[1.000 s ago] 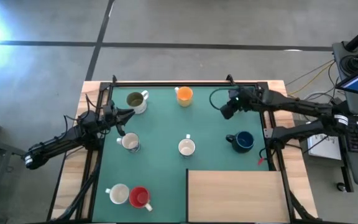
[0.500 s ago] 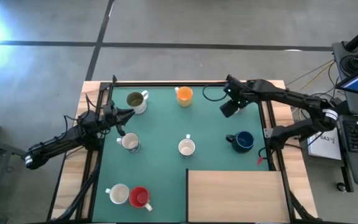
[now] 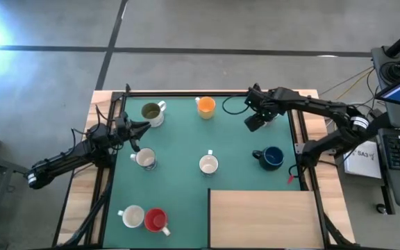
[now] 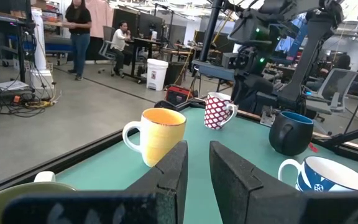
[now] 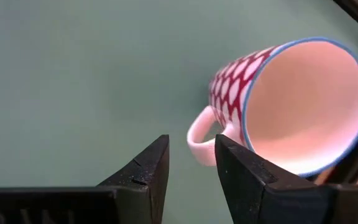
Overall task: Place coffee mugs
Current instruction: Put the red patterned mug on the shelf
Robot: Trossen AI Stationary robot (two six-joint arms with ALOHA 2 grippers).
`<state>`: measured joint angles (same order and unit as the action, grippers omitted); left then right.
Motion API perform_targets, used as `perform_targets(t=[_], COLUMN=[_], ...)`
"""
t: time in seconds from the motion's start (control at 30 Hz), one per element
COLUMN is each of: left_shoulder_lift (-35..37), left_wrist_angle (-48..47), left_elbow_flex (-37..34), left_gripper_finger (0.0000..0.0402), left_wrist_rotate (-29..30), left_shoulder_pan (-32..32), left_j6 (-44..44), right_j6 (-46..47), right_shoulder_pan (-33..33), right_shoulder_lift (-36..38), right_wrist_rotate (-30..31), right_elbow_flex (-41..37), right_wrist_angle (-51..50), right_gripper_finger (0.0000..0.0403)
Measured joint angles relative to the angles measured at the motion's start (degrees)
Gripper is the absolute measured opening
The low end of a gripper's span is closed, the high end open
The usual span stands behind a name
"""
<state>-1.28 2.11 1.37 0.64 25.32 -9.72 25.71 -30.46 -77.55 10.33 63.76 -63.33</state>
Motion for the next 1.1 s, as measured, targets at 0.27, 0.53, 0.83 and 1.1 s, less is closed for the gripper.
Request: perform_targets(t=[0.27,0.53,0.83,1.1], left_shoulder_lift=[0.0,0.0,0.0,0.0], left_wrist_angle=[0.0,0.0,0.0,0.0], left_elbow_flex=[0.0,0.0,0.0,0.0], left_gripper_finger=[0.0049,0.0049,0.0049,0.0049], left_wrist_rotate=[0.0,0.0,0.0,0.0], left_shoulder_pan=[0.0,0.0,0.0,0.0], left_j6=[0.0,0.0,0.0,0.0], right_j6=[-0.8,-3.1,-6.9,-9.9], right_shoulder_pan=[-0.2,-3.6,-6.9,-8.4], right_shoulder_lift=[0.1,-2.3,-9.1,-14.1], right_wrist_rotate=[8.7,2.7,3.2,2.0], right_elbow_flex=[4.1,1.7,1.2,1.7], right_wrist_angle=[-5.6,-3.9,1.1,3.7], right_gripper_finger=[0.0103,0.0104,0.0092,0.0035])
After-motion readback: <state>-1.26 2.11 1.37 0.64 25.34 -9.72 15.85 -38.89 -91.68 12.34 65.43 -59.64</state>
